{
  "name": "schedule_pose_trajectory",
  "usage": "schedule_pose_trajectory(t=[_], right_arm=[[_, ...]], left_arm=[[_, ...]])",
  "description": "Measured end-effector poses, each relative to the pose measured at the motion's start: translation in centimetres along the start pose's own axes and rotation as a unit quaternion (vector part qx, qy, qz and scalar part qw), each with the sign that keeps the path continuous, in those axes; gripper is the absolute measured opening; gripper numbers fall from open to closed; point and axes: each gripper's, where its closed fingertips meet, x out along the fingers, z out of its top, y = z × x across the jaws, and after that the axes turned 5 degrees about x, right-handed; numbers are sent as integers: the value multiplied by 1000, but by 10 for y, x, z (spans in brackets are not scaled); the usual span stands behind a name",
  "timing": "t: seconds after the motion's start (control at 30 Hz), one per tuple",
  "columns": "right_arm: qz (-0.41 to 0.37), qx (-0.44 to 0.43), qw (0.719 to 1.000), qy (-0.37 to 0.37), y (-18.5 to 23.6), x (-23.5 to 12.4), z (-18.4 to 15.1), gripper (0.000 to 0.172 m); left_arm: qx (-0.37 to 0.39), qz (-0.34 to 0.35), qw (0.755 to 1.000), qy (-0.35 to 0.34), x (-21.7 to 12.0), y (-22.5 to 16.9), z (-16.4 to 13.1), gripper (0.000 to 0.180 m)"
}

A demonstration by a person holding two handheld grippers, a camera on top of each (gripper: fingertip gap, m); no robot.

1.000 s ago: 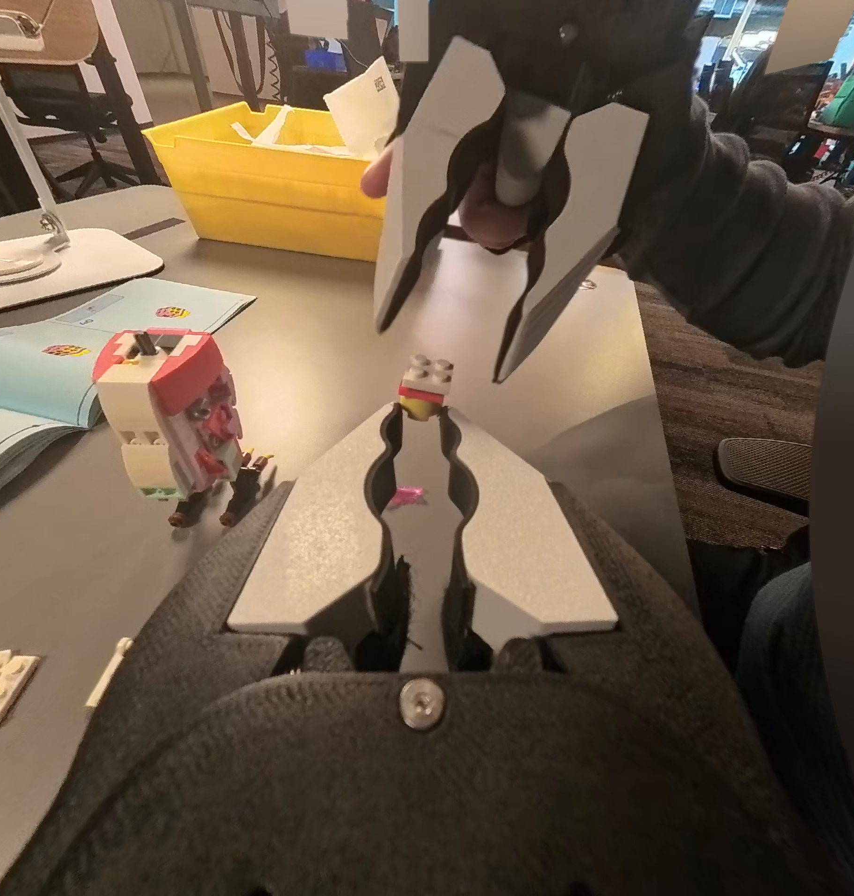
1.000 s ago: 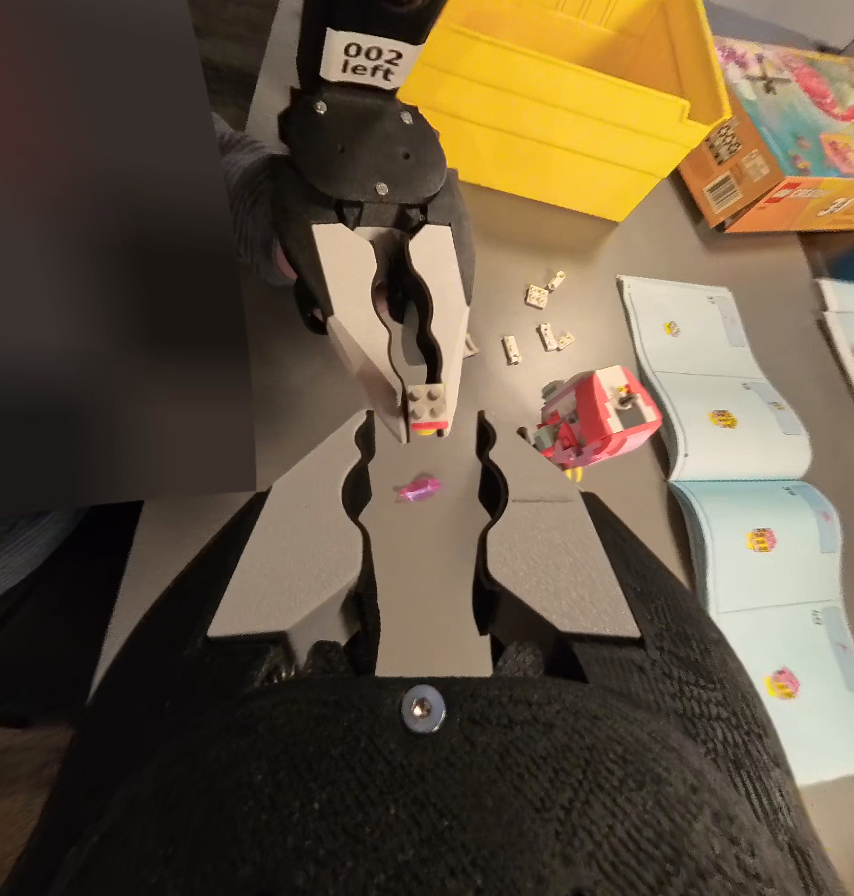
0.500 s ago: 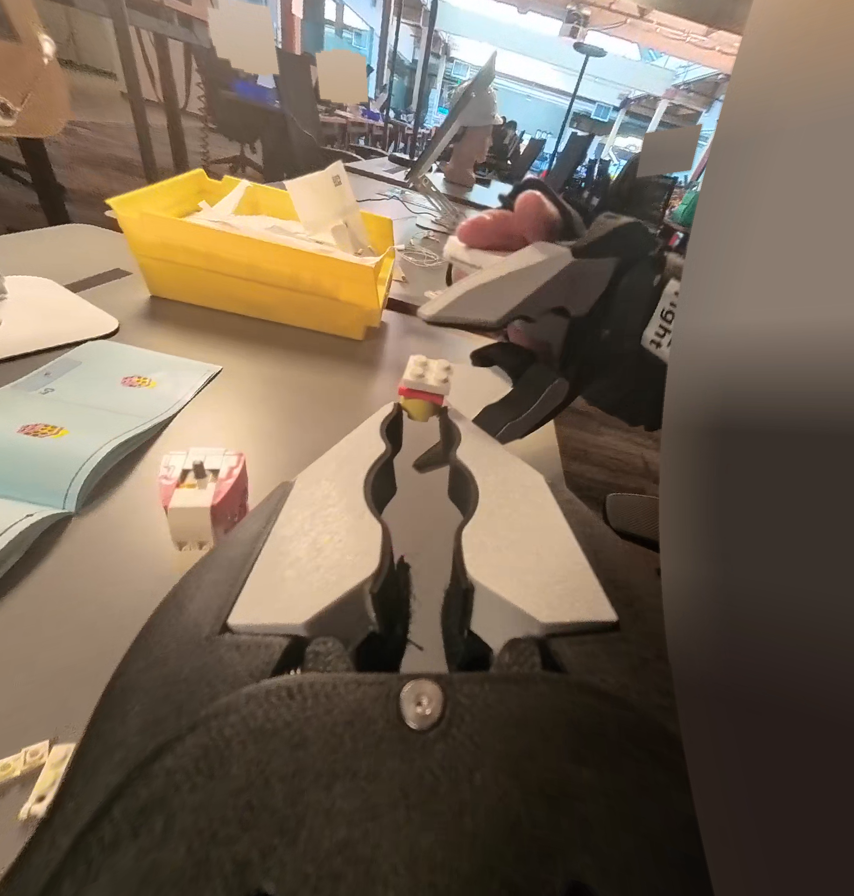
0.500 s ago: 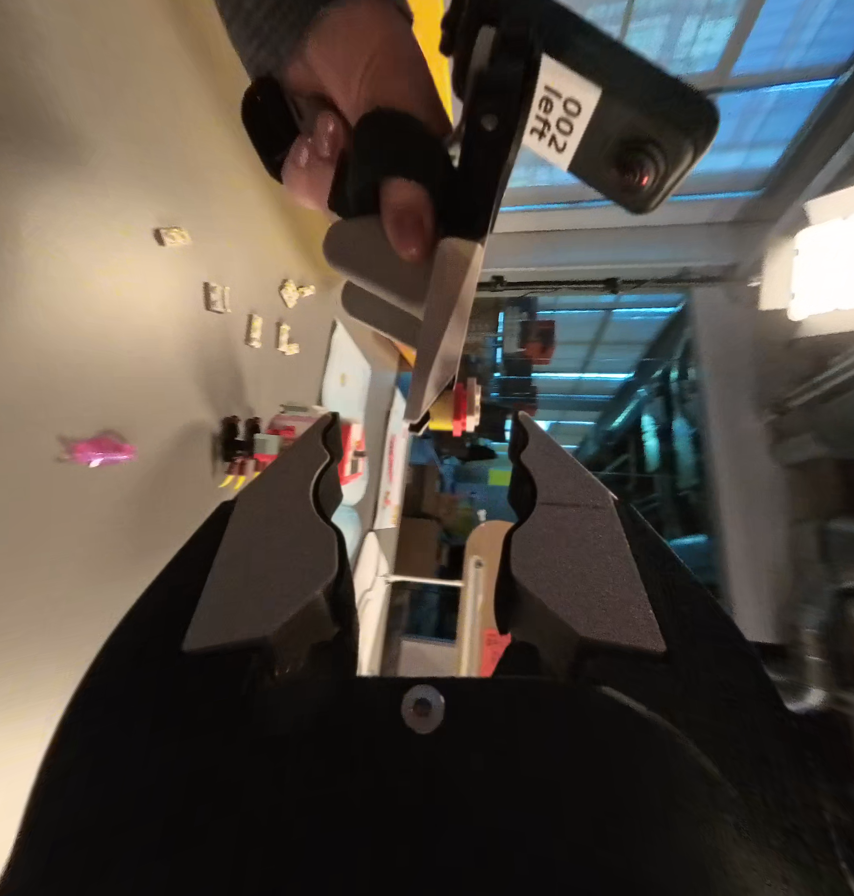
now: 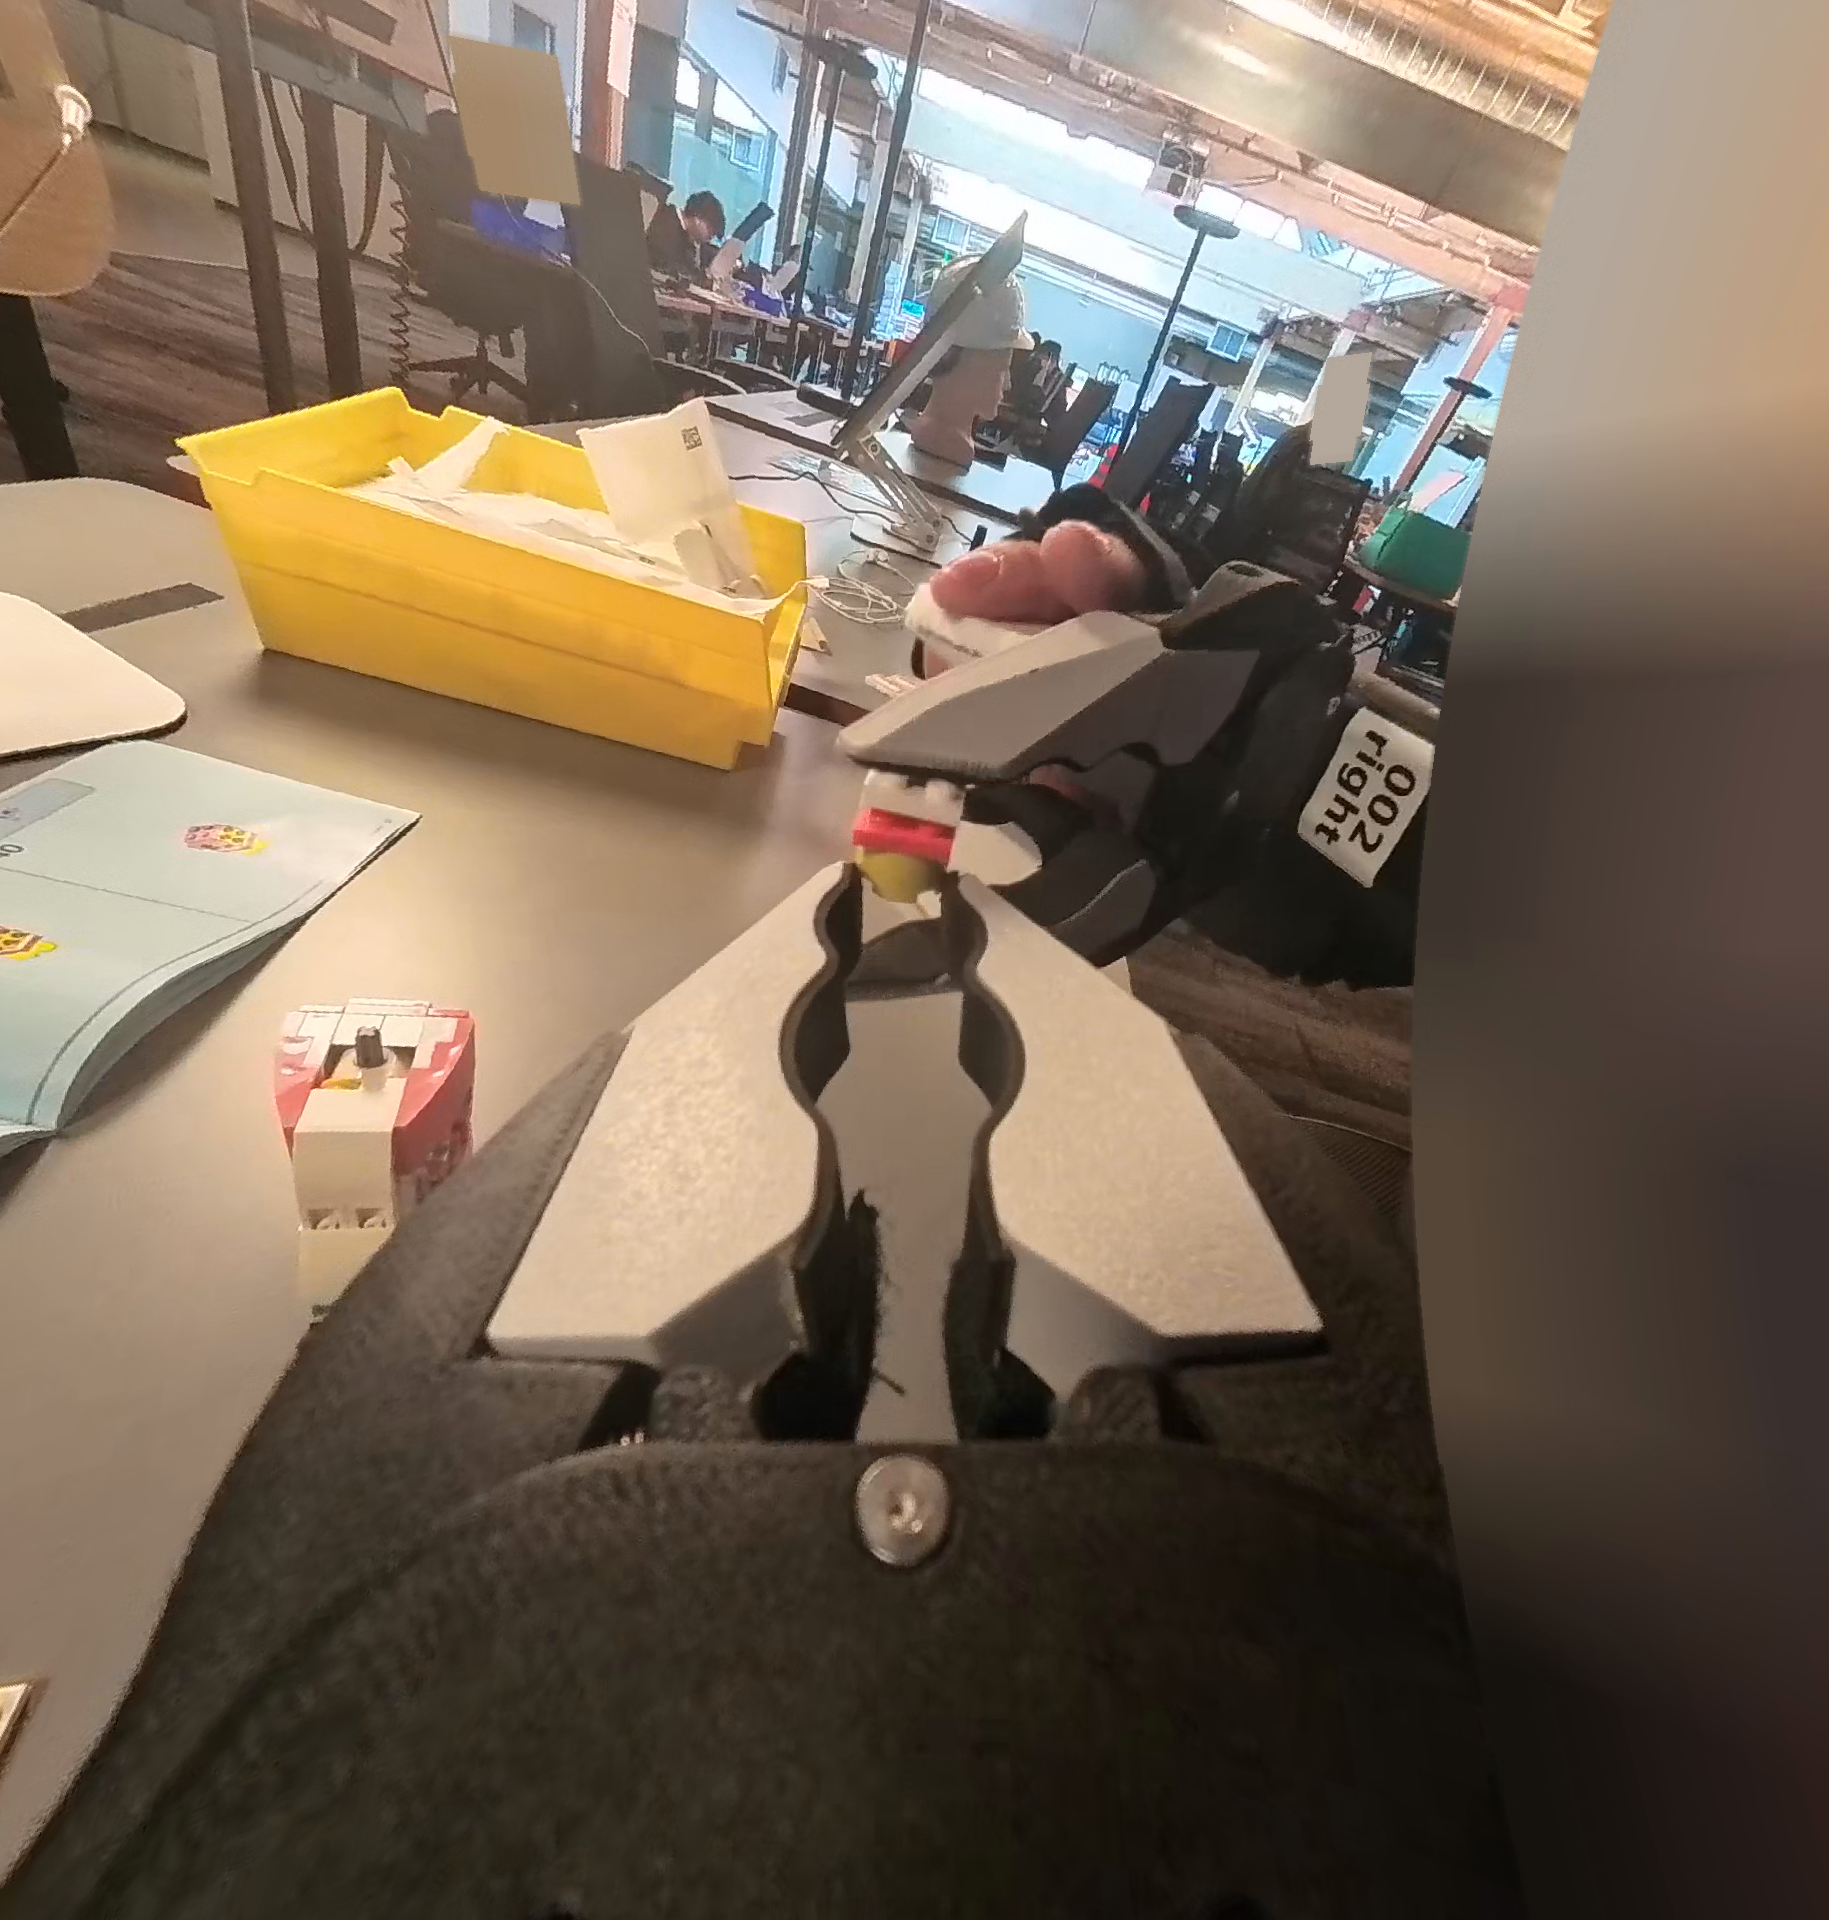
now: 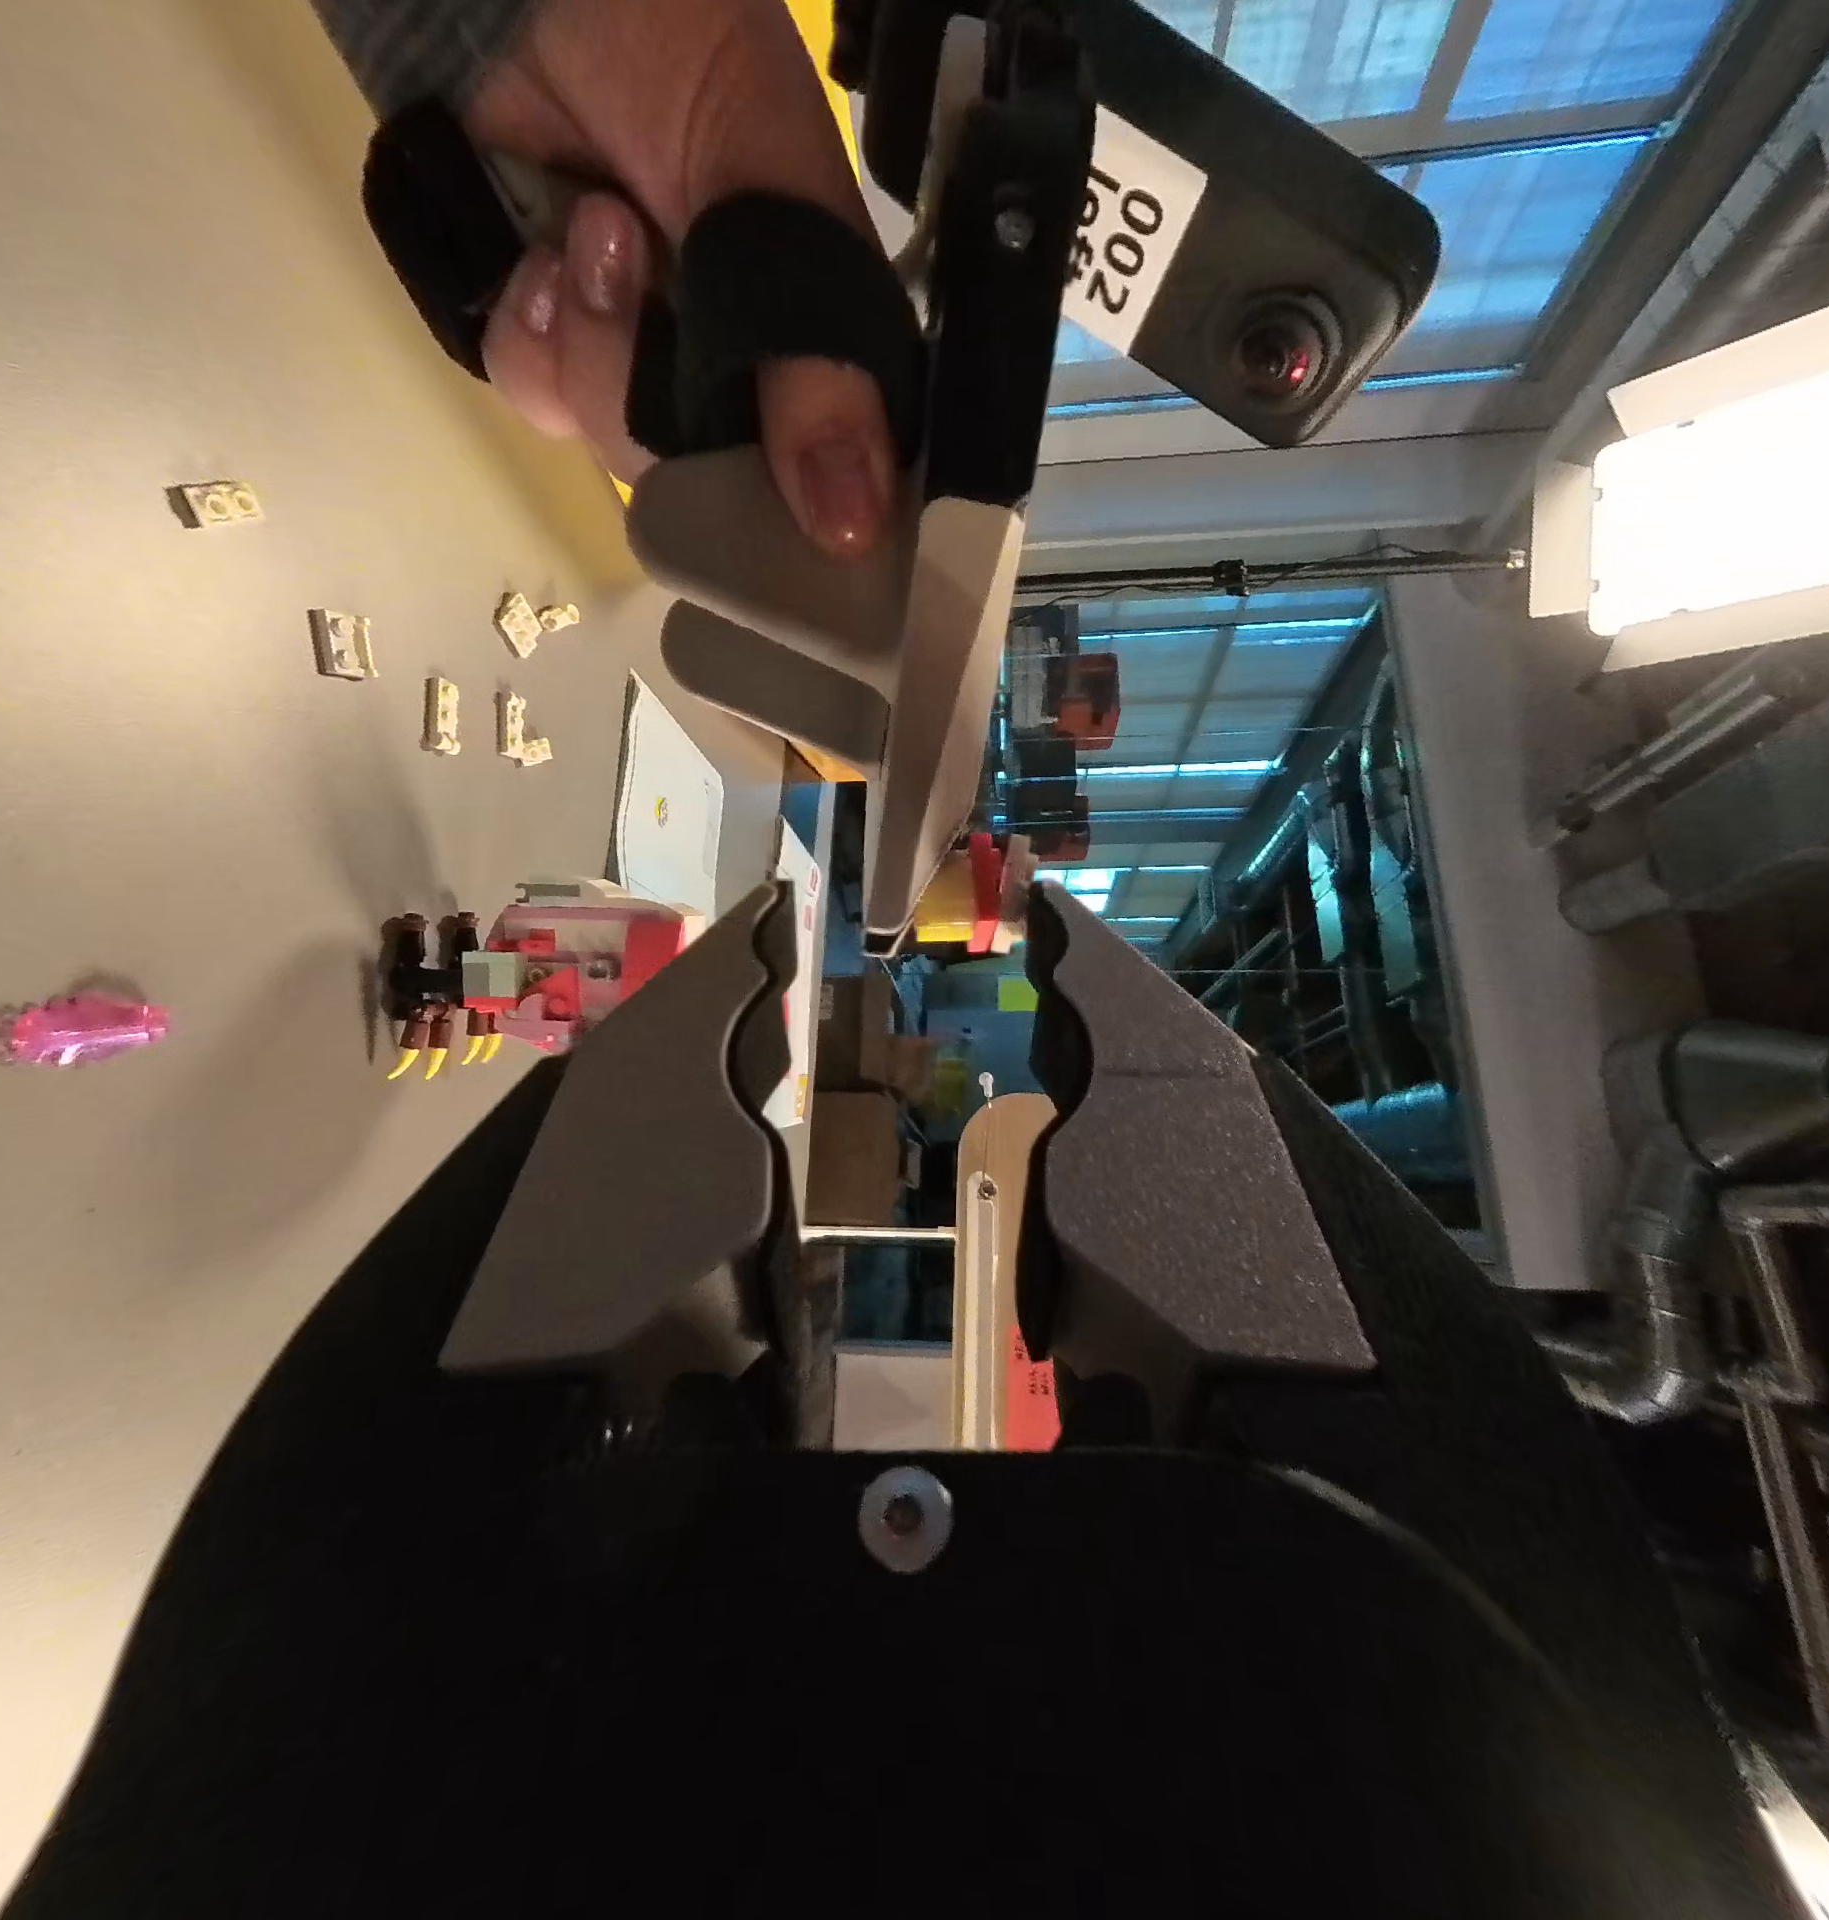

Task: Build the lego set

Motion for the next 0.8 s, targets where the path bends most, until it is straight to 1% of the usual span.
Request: schedule_pose_trajectory(t=[0.13,0.27,0.53,0.8], right_arm=[[-4,-1,1000,3,0,-1,0,38],[-13,-34,999,13,0,-1,-3,31],[-4,-62,998,16,5,-1,-3,29],[-10,-60,998,20,3,-4,-4,27]], left_arm=[[-11,-2,1000,0,2,0,-3,13],[-19,6,1000,10,3,1,-6,13],[-13,23,998,52,4,3,-13,12],[-29,17,998,45,5,2,-10,13]])
